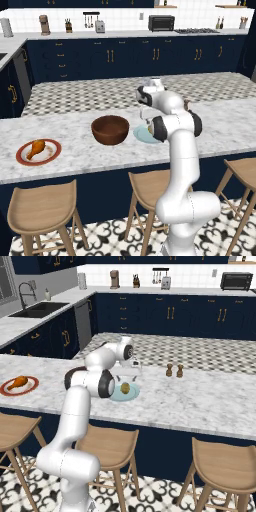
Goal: Pick the chicken drumstick and potato from their plates and place them in the bowl. Then put the bowl in the fridge.
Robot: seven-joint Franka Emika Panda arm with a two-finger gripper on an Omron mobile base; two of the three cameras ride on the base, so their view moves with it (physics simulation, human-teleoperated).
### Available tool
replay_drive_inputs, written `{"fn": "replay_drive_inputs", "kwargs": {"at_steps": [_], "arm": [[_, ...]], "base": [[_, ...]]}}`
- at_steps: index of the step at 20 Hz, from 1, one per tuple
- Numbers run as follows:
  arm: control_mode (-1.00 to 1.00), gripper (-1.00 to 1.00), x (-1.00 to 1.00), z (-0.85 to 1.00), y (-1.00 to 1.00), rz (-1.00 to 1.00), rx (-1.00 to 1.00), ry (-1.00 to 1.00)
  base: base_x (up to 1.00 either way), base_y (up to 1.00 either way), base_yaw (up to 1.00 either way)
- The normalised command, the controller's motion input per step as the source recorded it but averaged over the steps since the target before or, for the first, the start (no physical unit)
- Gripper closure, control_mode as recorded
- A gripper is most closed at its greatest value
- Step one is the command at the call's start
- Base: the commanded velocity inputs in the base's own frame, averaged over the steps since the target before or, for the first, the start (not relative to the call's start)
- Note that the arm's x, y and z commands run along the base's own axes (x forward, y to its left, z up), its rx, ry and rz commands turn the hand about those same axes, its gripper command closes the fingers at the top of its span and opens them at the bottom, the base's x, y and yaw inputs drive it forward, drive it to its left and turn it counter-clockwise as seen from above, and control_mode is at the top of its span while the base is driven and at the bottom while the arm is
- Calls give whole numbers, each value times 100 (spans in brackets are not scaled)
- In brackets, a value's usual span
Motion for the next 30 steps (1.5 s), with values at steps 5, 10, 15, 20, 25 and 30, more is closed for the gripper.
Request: {"fn": "replay_drive_inputs", "kwargs": {"at_steps": [5, 10, 15, 20, 25, 30], "arm": [[-100, -100, 0, -44, 7, 0, 0, 0], [-100, -100, 0, -31, 3, 0, 1, 0], [-100, -100, 0, -30, 0, 0, 0, 0], [-100, 100, 0, -26, 0, 0, 0, 0], [-100, 100, -1, -5, 0, 0, 0, 0], [-100, 100, -28, 3, 11, 1, 0, -11]], "base": [[0, 0, 0], [0, 0, 0], [0, 0, 0], [0, 0, 0], [0, 0, 0], [0, 0, 0]]}}
